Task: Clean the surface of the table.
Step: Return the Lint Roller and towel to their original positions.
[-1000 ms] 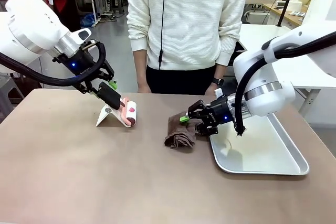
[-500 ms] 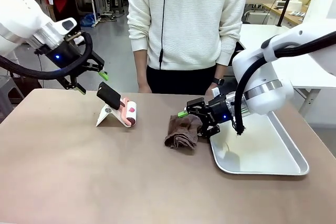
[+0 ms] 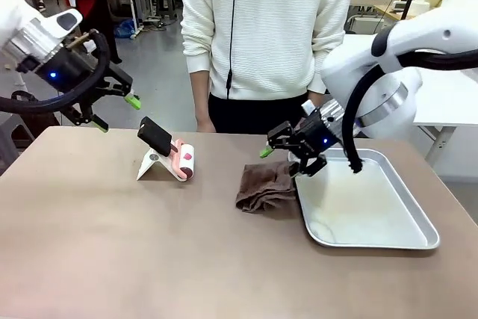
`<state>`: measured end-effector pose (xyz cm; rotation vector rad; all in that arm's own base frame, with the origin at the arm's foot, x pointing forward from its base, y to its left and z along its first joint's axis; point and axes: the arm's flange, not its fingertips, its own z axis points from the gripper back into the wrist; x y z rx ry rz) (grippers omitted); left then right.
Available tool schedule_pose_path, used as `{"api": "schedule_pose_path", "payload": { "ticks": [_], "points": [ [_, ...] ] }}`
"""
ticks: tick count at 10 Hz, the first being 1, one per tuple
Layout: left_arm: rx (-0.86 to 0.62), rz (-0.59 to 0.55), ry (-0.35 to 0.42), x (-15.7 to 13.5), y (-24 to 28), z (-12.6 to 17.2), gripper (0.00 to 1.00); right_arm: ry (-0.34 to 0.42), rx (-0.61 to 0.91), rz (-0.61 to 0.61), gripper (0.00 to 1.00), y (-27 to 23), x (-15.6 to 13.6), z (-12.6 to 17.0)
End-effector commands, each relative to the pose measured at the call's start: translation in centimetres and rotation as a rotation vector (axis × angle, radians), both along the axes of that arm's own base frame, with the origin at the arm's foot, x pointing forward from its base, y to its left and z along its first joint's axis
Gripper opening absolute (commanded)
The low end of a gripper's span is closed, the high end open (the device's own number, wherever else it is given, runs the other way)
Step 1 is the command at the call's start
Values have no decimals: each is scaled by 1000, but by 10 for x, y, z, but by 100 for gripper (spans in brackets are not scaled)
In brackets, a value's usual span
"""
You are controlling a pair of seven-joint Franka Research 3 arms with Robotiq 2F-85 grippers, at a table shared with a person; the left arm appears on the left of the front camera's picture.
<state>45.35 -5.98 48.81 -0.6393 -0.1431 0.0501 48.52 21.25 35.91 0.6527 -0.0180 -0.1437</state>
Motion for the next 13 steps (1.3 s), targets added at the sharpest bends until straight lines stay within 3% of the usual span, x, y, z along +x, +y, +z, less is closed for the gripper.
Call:
{"api": "schedule_pose_path", "payload": {
  "ticks": [1,3,7,9,11,13],
  "points": [
    [-68,-42,-26,-24,23,-3,100,23,-143,-6,100,0,-11,33],
    [-132,-79,-34,-57,48,-4,100,13,-69,15,100,-7,-34,51],
    [-295,-216,-92,-136,80,-15,100,52,250,64,100,-59,-105,38],
    [-381,-101,-174,-169,91,-34,100,-6,446,95,100,-108,-141,37],
    [-484,-73,-232,-171,94,-43,100,-98,703,47,100,-173,-164,40],
    [-547,-50,-191,-160,106,-50,100,-176,858,-19,100,-222,-176,34]
  ]
}}
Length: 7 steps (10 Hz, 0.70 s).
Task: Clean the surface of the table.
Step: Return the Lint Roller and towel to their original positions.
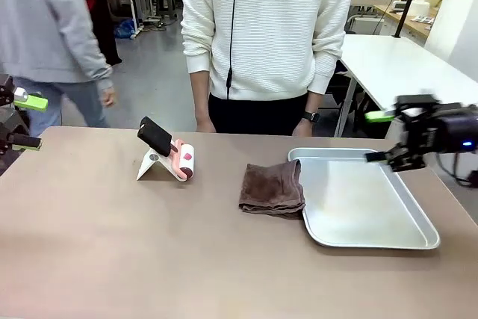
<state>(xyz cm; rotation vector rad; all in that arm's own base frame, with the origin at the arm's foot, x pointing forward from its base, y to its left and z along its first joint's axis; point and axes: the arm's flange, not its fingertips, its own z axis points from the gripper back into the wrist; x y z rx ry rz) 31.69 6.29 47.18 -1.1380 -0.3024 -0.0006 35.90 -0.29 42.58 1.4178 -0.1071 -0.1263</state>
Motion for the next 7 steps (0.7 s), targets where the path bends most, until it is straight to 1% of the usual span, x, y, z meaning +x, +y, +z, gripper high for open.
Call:
{"api": "schedule_pose_path", "payload": {
  "ticks": [1,2,3,4,7],
  "points": [
    [-89,-21,1,-18,-8,-38,100,-43,152,-59,100,-27,-52,-37],
    [-132,0,9,-13,7,-44,100,-61,219,-41,100,-42,-54,-41],
    [-201,96,39,-7,19,-47,100,-74,236,-61,100,-46,-51,-46],
    [-68,1,30,6,9,-21,100,-24,145,-59,100,-57,-13,-13],
    [-68,1,30,6,9,-21,100,-24,145,-59,100,-57,-13,-13]
  ]
}}
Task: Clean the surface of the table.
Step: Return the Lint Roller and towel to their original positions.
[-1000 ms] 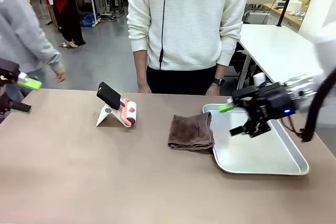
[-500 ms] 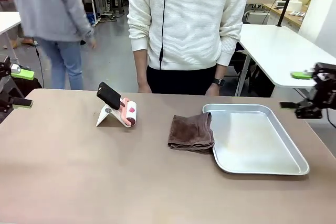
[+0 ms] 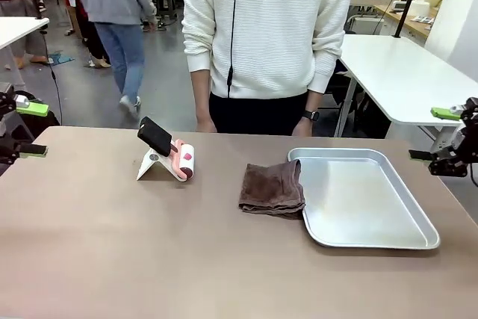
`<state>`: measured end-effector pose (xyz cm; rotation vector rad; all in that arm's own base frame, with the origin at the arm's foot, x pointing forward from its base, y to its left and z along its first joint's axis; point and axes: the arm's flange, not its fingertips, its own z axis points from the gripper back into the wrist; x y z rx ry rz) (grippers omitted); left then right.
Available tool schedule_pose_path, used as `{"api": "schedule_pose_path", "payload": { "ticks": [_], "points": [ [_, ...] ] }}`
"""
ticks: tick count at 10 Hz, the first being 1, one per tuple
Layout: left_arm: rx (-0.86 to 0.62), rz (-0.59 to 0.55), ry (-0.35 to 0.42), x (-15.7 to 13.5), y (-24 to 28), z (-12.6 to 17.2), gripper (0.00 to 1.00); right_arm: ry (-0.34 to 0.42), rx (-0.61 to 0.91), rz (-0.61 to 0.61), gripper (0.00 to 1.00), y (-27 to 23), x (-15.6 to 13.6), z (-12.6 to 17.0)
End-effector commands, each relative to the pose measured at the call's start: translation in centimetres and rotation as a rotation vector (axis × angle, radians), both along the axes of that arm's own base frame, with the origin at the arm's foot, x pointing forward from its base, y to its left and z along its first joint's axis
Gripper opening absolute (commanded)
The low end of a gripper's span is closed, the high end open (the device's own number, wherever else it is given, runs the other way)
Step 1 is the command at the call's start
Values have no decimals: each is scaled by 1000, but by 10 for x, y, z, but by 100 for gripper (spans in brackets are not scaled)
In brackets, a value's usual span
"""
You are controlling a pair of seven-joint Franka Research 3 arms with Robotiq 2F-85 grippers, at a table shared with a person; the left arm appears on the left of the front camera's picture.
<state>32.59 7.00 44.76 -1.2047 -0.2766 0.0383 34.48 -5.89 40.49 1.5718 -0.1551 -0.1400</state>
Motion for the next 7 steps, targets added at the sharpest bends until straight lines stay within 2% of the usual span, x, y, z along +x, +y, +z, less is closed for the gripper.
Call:
{"api": "schedule_pose_path", "payload": {
  "ticks": [1,7],
  "points": [
    [1,-7,-7,-3,2,3,100,14,-7,-23,100,-1,1,8],
    [1,-7,-7,-3,2,3,100,14,-7,-23,100,-1,1,8]
  ]
}}
